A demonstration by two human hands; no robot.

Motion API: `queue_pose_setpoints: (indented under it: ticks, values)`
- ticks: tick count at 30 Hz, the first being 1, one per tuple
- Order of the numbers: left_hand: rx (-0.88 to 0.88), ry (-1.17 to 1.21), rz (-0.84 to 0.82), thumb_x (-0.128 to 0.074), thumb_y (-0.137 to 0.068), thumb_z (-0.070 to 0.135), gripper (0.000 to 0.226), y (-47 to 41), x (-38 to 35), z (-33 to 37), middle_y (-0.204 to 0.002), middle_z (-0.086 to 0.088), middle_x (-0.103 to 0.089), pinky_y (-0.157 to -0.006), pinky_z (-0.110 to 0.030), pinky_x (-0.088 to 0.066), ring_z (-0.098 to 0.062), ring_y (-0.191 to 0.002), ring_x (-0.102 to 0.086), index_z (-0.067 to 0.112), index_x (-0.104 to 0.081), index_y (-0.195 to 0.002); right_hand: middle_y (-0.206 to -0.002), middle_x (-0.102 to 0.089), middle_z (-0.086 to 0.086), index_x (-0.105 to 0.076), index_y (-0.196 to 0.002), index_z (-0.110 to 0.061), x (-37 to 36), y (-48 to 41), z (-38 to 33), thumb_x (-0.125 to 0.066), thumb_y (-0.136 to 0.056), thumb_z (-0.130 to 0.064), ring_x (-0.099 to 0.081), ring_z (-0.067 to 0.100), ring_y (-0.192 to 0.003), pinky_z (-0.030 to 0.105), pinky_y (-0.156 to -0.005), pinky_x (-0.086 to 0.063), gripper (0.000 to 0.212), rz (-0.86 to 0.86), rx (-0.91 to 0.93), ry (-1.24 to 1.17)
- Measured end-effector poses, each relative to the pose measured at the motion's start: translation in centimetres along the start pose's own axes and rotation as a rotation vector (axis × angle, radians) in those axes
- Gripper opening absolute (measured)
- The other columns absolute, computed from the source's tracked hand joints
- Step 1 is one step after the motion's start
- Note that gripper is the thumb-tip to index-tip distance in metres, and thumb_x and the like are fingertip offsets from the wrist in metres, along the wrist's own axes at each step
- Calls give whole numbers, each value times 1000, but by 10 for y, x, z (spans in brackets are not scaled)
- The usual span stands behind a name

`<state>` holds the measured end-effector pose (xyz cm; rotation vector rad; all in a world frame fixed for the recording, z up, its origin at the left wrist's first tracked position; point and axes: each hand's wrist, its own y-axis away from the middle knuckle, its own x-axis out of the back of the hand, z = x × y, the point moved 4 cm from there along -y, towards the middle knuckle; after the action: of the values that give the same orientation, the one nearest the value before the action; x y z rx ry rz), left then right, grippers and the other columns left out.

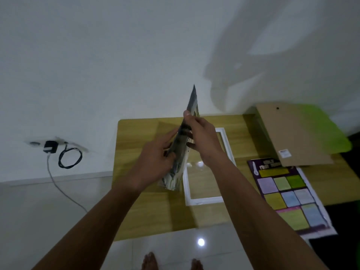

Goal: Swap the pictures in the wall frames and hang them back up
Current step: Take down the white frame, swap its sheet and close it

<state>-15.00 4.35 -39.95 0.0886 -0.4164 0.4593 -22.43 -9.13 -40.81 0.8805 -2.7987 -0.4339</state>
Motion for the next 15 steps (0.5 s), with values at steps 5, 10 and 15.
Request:
queue_pose_setpoints:
  ticks: [5,10,15]
  values:
    - [-19,-69,-42,-63,-91,25,63,5,-46,23,-129,17,-59,-94,-19,-49,1,-117,-57,51,-37,-142,-92,-71,15,-69,-101,-12,49,12,-10,-56,-86,-10,-70,26,-83,48,-76,-62,20,141,10,33]
    - [120,-68,209,-54,-91,51,50,1,-56,24,-134,9,-56,-88,-25,-47,-10,-118,-54,35,-49,-138,-96,-62,0,-64,-107,-19,103,14,-6,-47,-95,-7,-60,15,-82,24,-55,-51,24,232,53,158]
    - [447,75,232,-57,-96,25,63,-22,-56,-13,-144,-4,-49,-86,-27,-42,-17,-106,-57,28,-27,-152,-99,-69,9,-69,-100,-17,142,-1,21,-50,-90,-11,-65,30,-94,39,-73,-56,23,223,-66,106]
